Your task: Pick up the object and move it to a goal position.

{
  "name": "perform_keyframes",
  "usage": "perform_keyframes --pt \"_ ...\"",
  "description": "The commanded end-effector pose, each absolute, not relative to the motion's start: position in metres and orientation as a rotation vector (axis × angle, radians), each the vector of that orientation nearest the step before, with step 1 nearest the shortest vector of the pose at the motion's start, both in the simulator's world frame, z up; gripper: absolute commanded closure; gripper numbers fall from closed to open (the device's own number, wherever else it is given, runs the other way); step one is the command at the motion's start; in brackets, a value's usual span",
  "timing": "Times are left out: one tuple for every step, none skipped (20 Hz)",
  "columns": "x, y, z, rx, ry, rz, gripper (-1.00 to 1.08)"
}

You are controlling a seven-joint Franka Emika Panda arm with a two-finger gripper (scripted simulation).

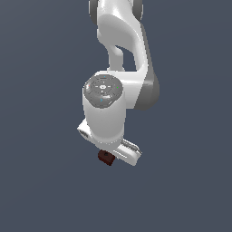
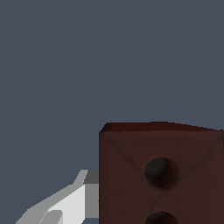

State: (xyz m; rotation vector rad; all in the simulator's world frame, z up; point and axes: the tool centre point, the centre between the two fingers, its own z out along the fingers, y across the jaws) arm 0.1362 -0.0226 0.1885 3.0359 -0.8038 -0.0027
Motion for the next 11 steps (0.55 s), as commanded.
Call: perform_keyframes --pt "0.1411 -0.0233 0.1954 3.036 -0.804 0.0 1.08" --pt "0.1425 -0.0235 0.197 3.036 -0.804 0.0 1.08" --pt "0.1437 -0.0237 0.1984 3.036 -0.804 0.0 1.08" --pt "0.1447 -0.024 0.1997 3.037 -0.804 0.0 1.08" --pt "0.1455 -0.0241 0.2007 3.037 -0.804 0.0 1.08" --pt "0.1463 -0.0242 0.2015 3.037 -0.804 0.0 1.08" --pt "0.1468 -0.0243 0.202 3.037 -0.804 0.0 1.08" --pt "0.1473 -0.0243 0.2024 3.037 -0.804 0.0 1.08" --pt "0.1476 -0.0244 0.2026 3.037 -0.804 0.0 1.08" --pt "0.1478 -0.0244 0.2028 3.037 -0.804 0.0 1.08" --pt "0.1478 -0.0244 0.2028 3.037 -0.804 0.0 1.08"
